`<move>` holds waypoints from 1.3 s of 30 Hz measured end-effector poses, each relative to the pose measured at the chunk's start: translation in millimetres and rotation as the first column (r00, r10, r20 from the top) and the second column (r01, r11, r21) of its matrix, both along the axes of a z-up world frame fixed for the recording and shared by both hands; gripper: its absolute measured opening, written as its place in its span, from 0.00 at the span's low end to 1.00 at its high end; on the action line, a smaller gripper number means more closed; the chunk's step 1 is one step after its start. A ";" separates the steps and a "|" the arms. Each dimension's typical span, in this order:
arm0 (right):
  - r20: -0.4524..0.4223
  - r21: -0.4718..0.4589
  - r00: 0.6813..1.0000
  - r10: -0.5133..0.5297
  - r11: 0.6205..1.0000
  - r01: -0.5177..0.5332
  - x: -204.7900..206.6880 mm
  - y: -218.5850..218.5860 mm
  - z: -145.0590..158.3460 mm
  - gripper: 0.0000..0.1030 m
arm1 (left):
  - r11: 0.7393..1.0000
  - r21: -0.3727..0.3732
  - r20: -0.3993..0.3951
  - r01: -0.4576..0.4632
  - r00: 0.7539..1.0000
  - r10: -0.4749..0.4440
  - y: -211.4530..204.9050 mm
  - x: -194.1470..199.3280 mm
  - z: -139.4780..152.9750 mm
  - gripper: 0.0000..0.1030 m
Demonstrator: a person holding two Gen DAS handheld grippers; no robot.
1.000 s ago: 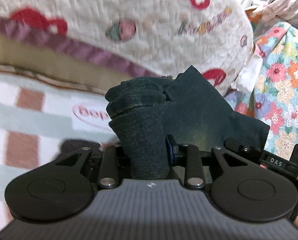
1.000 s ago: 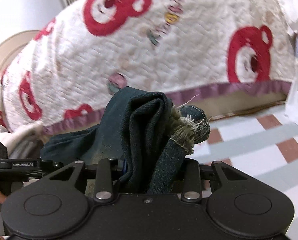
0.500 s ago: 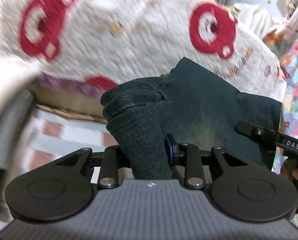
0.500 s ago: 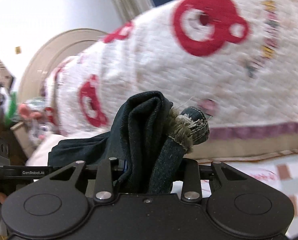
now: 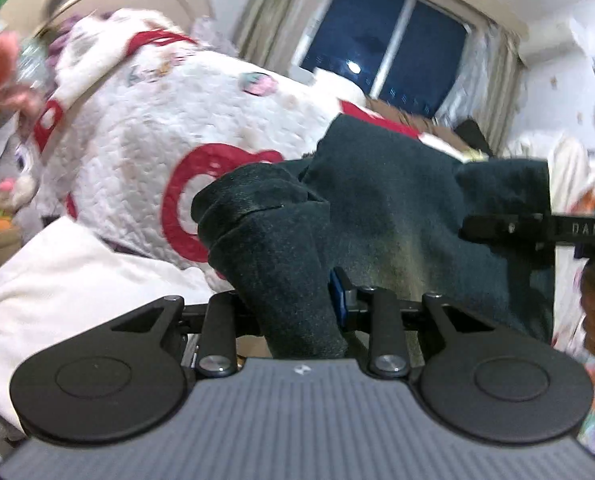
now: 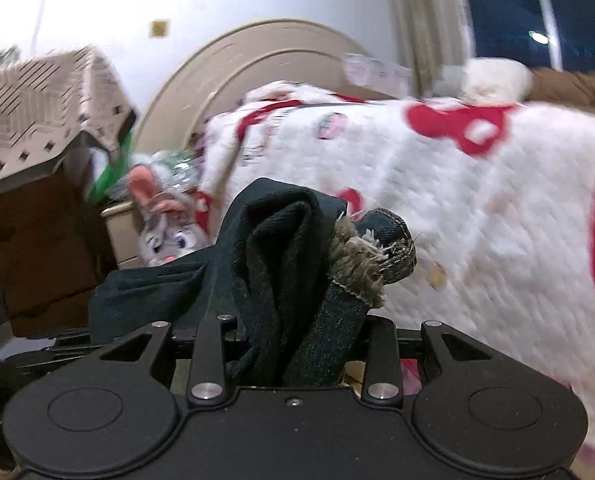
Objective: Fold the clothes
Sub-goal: 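Lift the folded jeans with both grippers and carry them toward the clothes pile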
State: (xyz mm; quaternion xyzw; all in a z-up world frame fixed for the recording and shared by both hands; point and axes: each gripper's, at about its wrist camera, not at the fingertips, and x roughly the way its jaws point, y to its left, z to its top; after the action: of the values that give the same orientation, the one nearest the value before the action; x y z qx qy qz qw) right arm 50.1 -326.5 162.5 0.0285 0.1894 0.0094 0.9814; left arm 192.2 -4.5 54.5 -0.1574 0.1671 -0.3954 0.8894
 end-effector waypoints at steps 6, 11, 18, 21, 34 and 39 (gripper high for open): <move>-0.117 -0.069 0.989 0.095 0.992 -0.104 77.4 44.0 -7.5 0.38 | 0.991 0.000 -0.041 -0.137 0.990 0.137 31.9 46.0 -33.3 0.27; -0.121 -0.045 0.979 0.167 0.984 -0.174 149.0 69.5 -23.0 0.37 | 0.975 -0.008 -0.048 -0.222 0.974 0.222 64.8 79.9 -50.5 0.27; -0.111 0.121 0.939 0.325 0.942 -0.312 235.3 71.8 -67.9 0.37 | 0.955 -0.012 -0.085 -0.297 0.952 0.295 111.9 128.2 -84.7 0.28; -0.155 0.195 0.923 0.352 0.927 -0.321 263.8 71.0 -104.8 0.37 | 0.951 -0.031 -0.109 -0.307 0.947 0.302 114.7 135.6 -97.6 0.28; -0.110 0.336 0.908 0.405 0.875 -0.349 283.5 42.7 -135.9 0.41 | 0.935 -0.085 -0.244 -0.345 0.917 0.316 121.4 156.2 -134.7 0.37; -0.314 0.289 0.899 0.306 0.933 -0.217 317.0 35.7 -194.2 0.64 | 0.865 0.016 -0.218 -0.502 0.842 0.493 125.4 150.1 -135.7 0.67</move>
State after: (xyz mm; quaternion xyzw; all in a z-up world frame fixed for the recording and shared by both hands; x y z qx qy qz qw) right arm 367.1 -290.8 -31.7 0.1255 0.3621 0.1603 0.9096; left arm 342.3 121.0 -81.2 -0.2556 0.2075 -0.1355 0.9345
